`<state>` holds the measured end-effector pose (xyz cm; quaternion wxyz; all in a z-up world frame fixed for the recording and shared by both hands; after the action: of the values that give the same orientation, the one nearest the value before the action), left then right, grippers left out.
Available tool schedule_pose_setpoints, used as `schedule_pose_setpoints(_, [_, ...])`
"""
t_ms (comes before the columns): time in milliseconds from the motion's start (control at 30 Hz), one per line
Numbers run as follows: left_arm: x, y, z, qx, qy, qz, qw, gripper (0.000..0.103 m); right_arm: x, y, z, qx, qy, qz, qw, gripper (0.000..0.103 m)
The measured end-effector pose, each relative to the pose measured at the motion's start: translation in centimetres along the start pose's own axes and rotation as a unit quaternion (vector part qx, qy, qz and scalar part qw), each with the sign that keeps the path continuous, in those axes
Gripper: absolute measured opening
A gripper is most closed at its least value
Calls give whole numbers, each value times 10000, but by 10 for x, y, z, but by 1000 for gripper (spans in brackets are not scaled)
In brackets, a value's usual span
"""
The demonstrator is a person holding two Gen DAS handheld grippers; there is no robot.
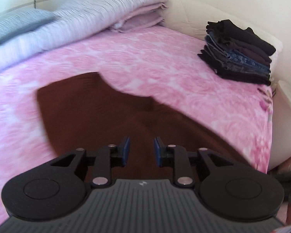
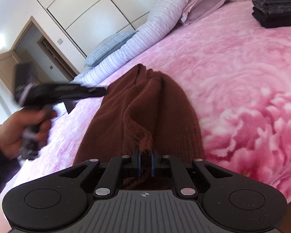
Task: Fold clothes
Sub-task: 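Fold the held edge over the button placket with both grippers and release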
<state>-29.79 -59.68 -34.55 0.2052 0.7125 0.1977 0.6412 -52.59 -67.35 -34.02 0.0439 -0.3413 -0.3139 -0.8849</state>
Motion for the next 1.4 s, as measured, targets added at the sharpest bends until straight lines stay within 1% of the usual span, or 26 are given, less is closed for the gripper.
schedule_pose_setpoints(100, [25, -31, -14, -339, 81, 0, 9994, 22, 2, 3, 3, -27, -69, 7, 10000, 9])
schedule_pose_setpoints(167, [35, -49, -31, -512, -54, -47, 9987, 22, 3, 11, 5, 30, -111, -32, 9999, 9])
schedule_pose_setpoints(200, [36, -57, -40, -596, -107, -50, 9982, 22, 9, 16, 7, 81, -107, -132, 9998, 9])
schedule_pose_setpoints(267, [35, -72, -58, -782, -169, -70, 9968, 22, 32, 25, 14, 266, -55, -501, 9984, 9])
schedule_pose_setpoints(300, [31, -78, -66, -858, -183, -1, 9961, 22, 42, 26, 14, 324, -112, -634, 9974, 9])
schedule_pose_setpoints(333, [26, -84, -74, -935, -196, 67, 9954, 22, 46, 23, 10, 327, -279, -651, 9970, 9])
schedule_pose_setpoints(367, [21, -91, -81, -1013, -207, 136, 9945, 22, 44, 17, 2, 265, -470, -529, 9971, 9])
schedule_pose_setpoints(400, [16, -96, -86, -1144, -167, 201, 9931, 22, 36, 8, -9, 69, -563, -278, 9980, 9])
schedule_pose_setpoints(433, [10, -102, -91, -1277, -108, 299, 9913, 22, 28, -2, -22, -217, -567, 32, 9981, 9])
schedule_pose_setpoints(467, [4, -107, -95, -1419, -28, 407, 9890, 22, 24, -10, -30, -386, -548, 207, 9975, 9])
schedule_pose_setpoints(567, [-1, -118, -97, -1715, 177, 511, 9837, 22, 29, -20, -37, -488, -503, 261, 9972, 10])
schedule_pose_setpoints(700, [3, -125, -89, -1559, 25, 605, 9859, 22, 47, -4, -34, -235, -923, -70, 9954, 10])
schedule_pose_setpoints(733, [5, -127, -87, -1509, -14, 630, 9865, 22, 51, 3, -31, -124, -997, -176, 9948, 13])
schedule_pose_setpoints(767, [6, -126, -86, -1450, -56, 621, 9875, 22, 54, 10, -29, -12, -1070, -282, 9939, 27])
schedule_pose_setpoints(800, [8, -125, -85, -1389, -99, 609, 9884, 22, 58, 17, -26, 99, -1143, -388, 9926, 47])
schedule_pose_setpoints(867, [14, -117, -81, -1178, -184, 404, 9920, 22, 53, 35, -18, 350, -1144, -495, 9916, 68])
schedule_pose_setpoints(933, [14, -107, -77, -1049, -203, 300, 9938, 22, 37, 57, -7, 705, -1059, -470, 9908, 67])
schedule_pose_setpoints(1000, [6, -108, -76, -1085, -145, 386, 9932, 22, 11, 79, 3, 1131, -954, -289, 9886, 67])
schedule_pose_setpoints(1133, [-11, -118, -77, -1287, -41, 593, 9899, 22, -59, 117, 11, 1816, -894, 439, 9783, 67])
schedule_pose_setpoints(1167, [-9, -121, -76, -1281, -29, 514, 9904, 22, -76, 124, 10, 1929, -874, 638, 9752, 67])
schedule_pose_setpoints(1200, [-9, -122, -76, -1241, -41, 486, 9911, 22, -91, 130, 6, 1999, -861, 836, 9724, 56])
schedule_pose_setpoints(1233, [-9, -123, -75, -1192, -64, 470, 9917, 22, -105, 134, 2, 2029, -860, 1016, 9701, 43])
schedule_pose_setpoints(1267, [-9, -123, -74, -1160, -84, 456, 9922, 22, -119, 139, -3, 2059, -858, 1196, 9674, 15])
schedule_pose_setpoints(1300, [-9, -123, -73, -1128, -103, 443, 9926, 22, -130, 143, -8, 2077, -871, 1300, 9656, 9])
schedule_pose_setpoints(1367, [-10, -123, -74, -1098, -123, 423, 9930, 22, -138, 154, -18, 2043, -931, 1271, 9662, 9])
schedule_pose_setpoints(1400, [-10, -122, -74, -1083, -133, 413, 9932, 22, -135, 161, -24, 1953, -970, 1134, 9693, 8])
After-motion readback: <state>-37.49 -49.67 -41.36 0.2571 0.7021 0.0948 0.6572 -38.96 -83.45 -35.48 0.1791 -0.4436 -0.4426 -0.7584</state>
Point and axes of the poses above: each gripper's, at about its wrist camera, not at the fingertips, and x roughly against the way its jaws point, z to its left, y to its top, the point moved 7 cm from there along -x, roughly the way its jaws point, and after that the axes turned 13 degrees about z, right-handed, at the moved point
